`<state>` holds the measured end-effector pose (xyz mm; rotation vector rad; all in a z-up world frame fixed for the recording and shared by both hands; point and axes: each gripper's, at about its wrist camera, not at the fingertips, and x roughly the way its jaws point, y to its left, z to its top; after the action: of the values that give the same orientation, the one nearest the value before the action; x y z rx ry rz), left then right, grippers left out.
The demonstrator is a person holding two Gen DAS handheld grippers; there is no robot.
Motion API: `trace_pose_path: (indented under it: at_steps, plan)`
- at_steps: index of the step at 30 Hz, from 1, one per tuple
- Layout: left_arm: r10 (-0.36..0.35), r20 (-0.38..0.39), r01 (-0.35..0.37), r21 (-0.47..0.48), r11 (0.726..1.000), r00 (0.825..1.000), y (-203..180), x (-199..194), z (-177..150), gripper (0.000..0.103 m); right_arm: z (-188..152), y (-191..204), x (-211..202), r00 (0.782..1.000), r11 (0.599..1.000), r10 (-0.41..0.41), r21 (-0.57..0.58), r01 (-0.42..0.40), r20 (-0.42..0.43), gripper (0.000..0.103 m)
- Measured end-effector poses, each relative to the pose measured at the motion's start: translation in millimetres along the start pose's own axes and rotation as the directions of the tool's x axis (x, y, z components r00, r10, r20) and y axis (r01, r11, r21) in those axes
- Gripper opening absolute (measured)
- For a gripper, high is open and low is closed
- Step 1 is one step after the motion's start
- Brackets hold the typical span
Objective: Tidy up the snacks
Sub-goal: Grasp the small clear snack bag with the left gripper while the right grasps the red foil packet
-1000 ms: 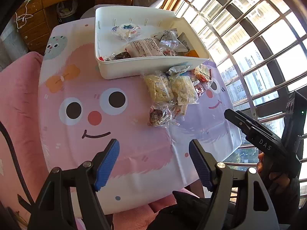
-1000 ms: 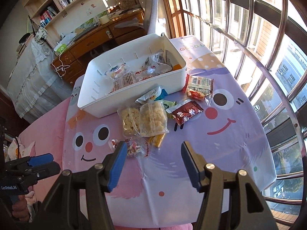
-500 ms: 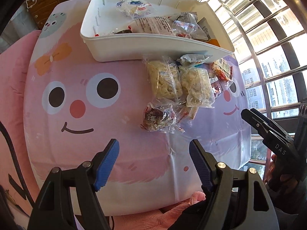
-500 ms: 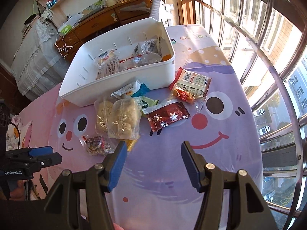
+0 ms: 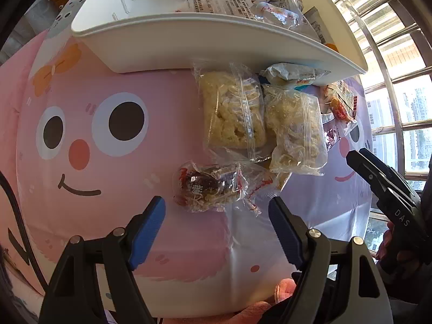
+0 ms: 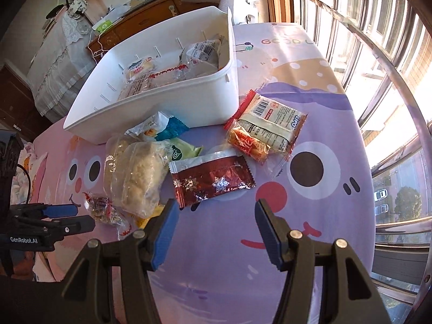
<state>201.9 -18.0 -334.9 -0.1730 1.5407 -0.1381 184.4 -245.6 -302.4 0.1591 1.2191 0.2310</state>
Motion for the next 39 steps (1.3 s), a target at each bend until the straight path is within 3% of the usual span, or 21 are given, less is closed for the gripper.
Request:
trace_pose_path:
  at_steps: [7, 24, 32, 36, 39]
  plan:
    - [0.033, -0.016, -0.034, -0.035, 0.999, 0.999, 3.0, 19.4, 11.1, 0.078, 12.0, -5.6, 20.9, 1.000, 1.000, 0.027, -0.011, -0.027, 0.008, 0.059]
    - [0.022, -0.016, -0.024, -0.119, 0.993, 1.000, 22.7, 38.0, 13.8, 0.077, 21.5, 8.1, 50.2, 0.999, 0.990, 0.020, -0.143, -0.016, 0.031, 0.059]
    - [0.031, 0.013, -0.029, -0.122, 0.992, 0.999, 16.0, 35.1, 10.2, 0.068, 22.5, 10.3, 54.6, 0.999, 0.986, 0.018, -0.164, -0.014, 0.027, 0.058]
    - [0.029, 0.025, -0.026, -0.113, 0.993, 0.999, 3.1, 35.1, 10.2, 0.053, 20.4, 14.8, 55.1, 1.000, 0.980, -0.003, -0.199, 0.008, 0.029, 0.048]
    - [0.042, 0.024, -0.039, -0.108, 0.993, 0.999, -0.1, 35.4, 8.4, 0.049, 19.5, 18.3, 56.4, 1.000, 0.976, -0.009, -0.217, 0.015, 0.027, 0.042]
